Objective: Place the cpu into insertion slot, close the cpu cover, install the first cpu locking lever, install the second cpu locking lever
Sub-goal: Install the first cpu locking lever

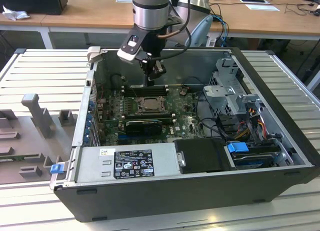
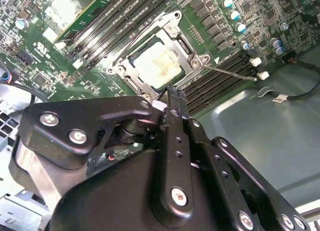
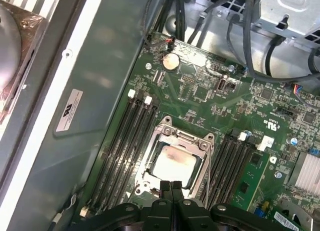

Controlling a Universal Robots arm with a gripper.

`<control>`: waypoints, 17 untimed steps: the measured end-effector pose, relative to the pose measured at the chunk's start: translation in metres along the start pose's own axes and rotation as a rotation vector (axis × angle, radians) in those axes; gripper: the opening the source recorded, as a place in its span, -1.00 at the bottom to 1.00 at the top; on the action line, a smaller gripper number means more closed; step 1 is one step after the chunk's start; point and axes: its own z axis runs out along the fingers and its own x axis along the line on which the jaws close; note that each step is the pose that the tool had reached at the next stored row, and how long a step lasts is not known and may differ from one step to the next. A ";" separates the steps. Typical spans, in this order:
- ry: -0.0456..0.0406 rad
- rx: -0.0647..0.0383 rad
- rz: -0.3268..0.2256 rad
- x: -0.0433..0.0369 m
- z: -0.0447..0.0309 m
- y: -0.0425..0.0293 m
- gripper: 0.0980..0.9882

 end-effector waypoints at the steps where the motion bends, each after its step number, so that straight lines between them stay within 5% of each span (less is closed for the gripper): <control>1: 0.0003 0.000 -0.008 0.0000 0.0000 0.0000 -0.98; 12: 0.0083 0.004 -0.212 0.0000 0.0000 0.0000 -0.98; 17: 0.0147 0.007 -0.377 0.0000 0.0002 0.0000 -0.98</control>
